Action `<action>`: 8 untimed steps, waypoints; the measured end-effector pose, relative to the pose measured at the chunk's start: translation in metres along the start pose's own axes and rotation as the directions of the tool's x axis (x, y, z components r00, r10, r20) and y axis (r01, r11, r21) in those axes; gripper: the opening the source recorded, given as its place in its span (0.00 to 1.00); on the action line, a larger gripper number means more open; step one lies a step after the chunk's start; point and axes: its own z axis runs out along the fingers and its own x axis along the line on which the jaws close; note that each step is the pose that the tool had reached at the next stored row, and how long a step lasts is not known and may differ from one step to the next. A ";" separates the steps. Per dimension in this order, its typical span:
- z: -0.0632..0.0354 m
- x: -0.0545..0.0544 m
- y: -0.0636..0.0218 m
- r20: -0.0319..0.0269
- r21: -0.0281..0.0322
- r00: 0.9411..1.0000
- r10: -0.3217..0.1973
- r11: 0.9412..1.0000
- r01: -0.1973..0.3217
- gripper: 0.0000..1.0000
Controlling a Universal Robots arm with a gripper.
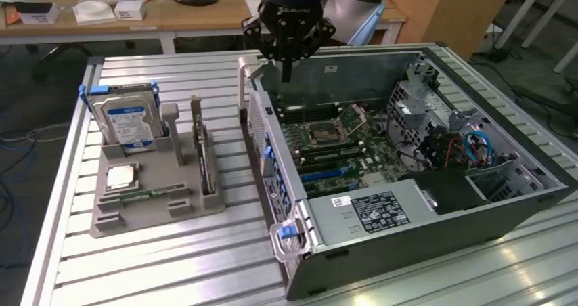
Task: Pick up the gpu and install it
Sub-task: 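Reach for the gpu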
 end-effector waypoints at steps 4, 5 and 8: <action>-0.0003 0.012 -0.0009 0.000 0.000 1.000 -0.005 1.000 0.005 0.10; -0.0004 0.015 -0.0011 0.000 0.000 1.000 -0.007 1.000 0.007 0.10; -0.0006 0.024 -0.0017 -0.001 0.000 1.000 -0.013 1.000 0.013 0.10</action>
